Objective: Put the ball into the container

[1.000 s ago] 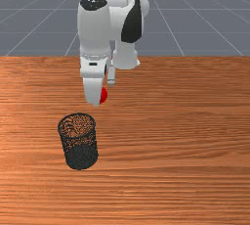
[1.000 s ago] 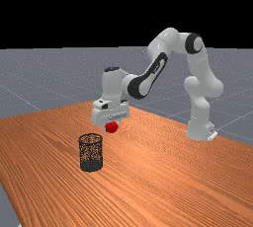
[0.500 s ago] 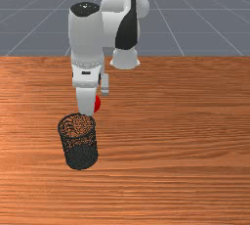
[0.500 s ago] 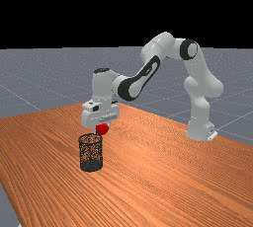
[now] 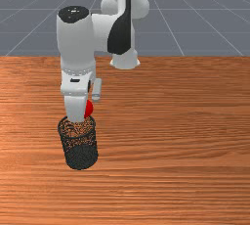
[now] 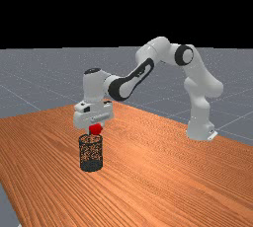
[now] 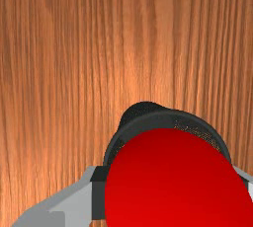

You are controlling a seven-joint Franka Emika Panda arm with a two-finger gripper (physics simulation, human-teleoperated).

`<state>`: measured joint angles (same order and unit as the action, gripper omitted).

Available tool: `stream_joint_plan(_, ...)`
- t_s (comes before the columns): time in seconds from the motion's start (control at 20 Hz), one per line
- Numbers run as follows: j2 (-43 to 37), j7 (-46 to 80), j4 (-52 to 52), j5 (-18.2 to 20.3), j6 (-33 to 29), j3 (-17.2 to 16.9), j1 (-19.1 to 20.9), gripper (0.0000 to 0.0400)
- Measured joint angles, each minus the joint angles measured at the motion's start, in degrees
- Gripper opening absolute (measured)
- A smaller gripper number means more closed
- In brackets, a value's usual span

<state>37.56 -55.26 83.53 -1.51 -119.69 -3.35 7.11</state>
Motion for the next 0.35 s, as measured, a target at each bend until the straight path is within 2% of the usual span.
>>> stream_joint_plan(0.05, -0.1, 0.0, 0.6, 0.1, -1.5, 0.1, 0.0, 0.0279)
stream_joint_plan(0.15, 3.0, 0.1, -4.9, 0.2, 1.6, 0.1, 0.0, 0.0279)
stream_joint_plan(0.2, 3.2, -1.0, -4.8, 0.1, 0.3, 0.4, 0.2, 0.0332)
stream_joint_plan(0.25, 4.2, -1.0, -6.6, 0.2, 1.0, 0.4, 0.2, 0.0359)
stream_joint_plan(0.35, 5.2, -1.7, -8.3, 0.1, 1.6, 0.6, 0.3, 0.0385)
